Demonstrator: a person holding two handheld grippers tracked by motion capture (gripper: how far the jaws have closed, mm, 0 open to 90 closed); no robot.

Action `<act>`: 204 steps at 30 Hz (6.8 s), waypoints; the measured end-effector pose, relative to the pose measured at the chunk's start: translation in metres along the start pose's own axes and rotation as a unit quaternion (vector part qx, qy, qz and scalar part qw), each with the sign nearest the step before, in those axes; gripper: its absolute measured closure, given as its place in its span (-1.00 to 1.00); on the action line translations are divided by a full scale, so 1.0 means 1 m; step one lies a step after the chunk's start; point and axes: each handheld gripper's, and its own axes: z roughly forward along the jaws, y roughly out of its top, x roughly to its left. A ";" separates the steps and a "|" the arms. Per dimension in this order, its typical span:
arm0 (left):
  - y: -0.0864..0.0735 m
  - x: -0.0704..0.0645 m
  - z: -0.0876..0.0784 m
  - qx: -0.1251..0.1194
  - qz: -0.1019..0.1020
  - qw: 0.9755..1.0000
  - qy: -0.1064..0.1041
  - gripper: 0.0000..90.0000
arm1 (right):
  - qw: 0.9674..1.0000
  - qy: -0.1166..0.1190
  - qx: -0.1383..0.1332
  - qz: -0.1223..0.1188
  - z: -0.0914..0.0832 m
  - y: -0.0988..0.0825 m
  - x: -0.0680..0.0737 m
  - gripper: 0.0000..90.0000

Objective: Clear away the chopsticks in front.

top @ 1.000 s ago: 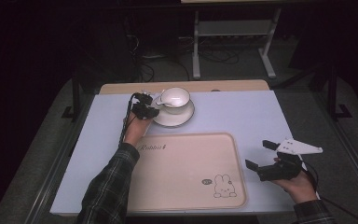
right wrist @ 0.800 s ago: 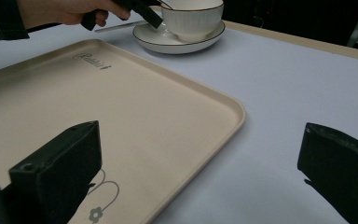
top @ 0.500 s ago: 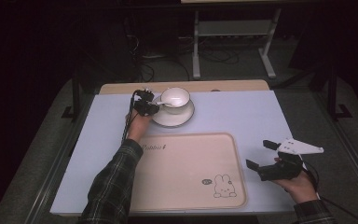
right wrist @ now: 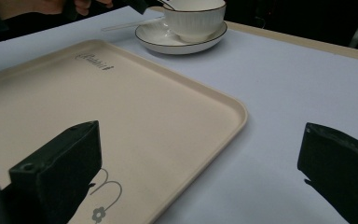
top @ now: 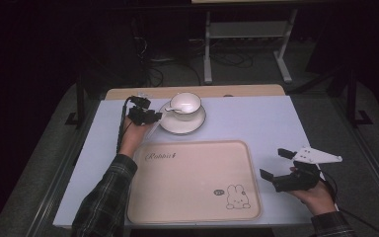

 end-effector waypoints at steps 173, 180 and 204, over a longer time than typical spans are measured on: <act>0.001 -0.015 -0.004 0.018 0.049 0.998 -0.047 0.50 | 1.000 0.004 0.002 0.002 0.001 0.000 0.000 -1.00; 0.008 -0.009 0.025 0.021 0.049 0.998 -0.026 0.51 | 1.000 0.006 0.000 0.002 0.001 -0.001 0.000 -1.00; 0.005 -0.010 0.055 0.054 0.047 0.997 -0.005 0.81 | 1.000 0.007 -0.006 0.006 -0.002 0.000 -0.002 -1.00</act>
